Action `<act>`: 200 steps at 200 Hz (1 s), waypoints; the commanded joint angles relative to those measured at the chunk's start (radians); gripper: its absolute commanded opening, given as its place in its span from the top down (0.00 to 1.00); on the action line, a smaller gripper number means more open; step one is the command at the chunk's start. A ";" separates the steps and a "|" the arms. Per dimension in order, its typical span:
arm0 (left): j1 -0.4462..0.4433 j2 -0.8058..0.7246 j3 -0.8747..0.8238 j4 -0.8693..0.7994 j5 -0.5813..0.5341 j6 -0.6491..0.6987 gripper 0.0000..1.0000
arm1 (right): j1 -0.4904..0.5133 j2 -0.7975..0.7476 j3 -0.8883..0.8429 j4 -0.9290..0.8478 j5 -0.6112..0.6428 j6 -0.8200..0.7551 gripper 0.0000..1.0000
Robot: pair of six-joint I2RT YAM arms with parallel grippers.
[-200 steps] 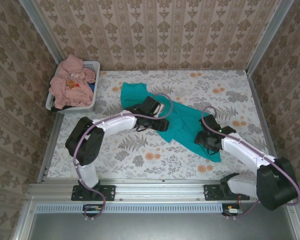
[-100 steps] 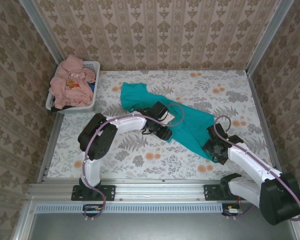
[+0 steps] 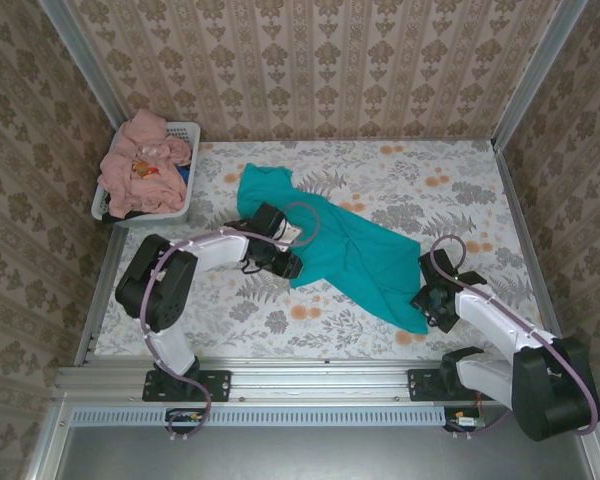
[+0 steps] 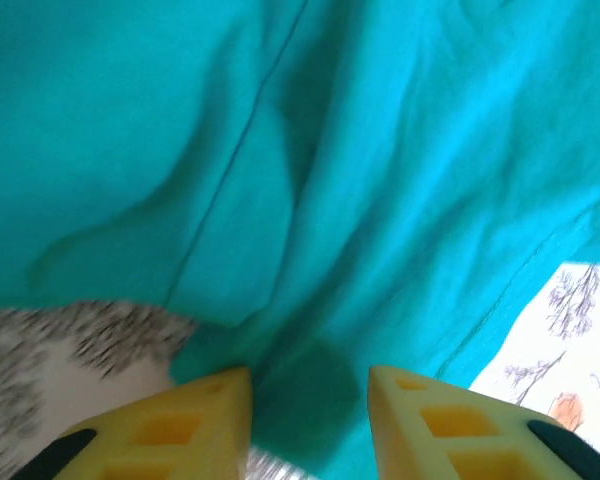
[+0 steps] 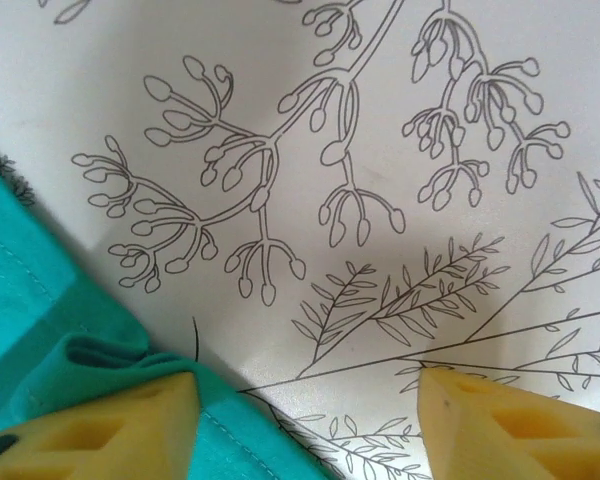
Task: Fold and stack the t-shirts
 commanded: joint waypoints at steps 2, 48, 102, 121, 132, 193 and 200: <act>-0.035 -0.072 -0.009 -0.043 -0.020 -0.018 0.44 | 0.004 0.009 0.022 0.039 -0.120 -0.002 0.44; -0.060 -0.145 -0.116 0.020 -0.055 -0.112 0.27 | 0.115 -0.008 0.022 -0.003 -0.118 0.075 0.42; -0.077 -0.054 -0.107 0.076 -0.025 -0.161 0.24 | 0.223 -0.001 0.031 -0.039 -0.121 0.123 0.44; -0.076 -0.020 -0.096 0.081 -0.004 -0.161 0.32 | 0.227 0.007 0.010 -0.009 -0.132 0.123 0.50; -0.077 -0.002 -0.085 0.085 0.013 -0.164 0.39 | 0.226 0.019 0.007 0.004 -0.136 0.122 0.54; -0.069 0.004 -0.101 0.144 0.098 -0.191 0.73 | 0.216 0.036 0.072 0.016 -0.096 0.061 0.77; -0.065 0.000 -0.106 0.153 0.109 -0.197 0.77 | 0.211 0.031 0.082 0.016 -0.092 0.048 0.78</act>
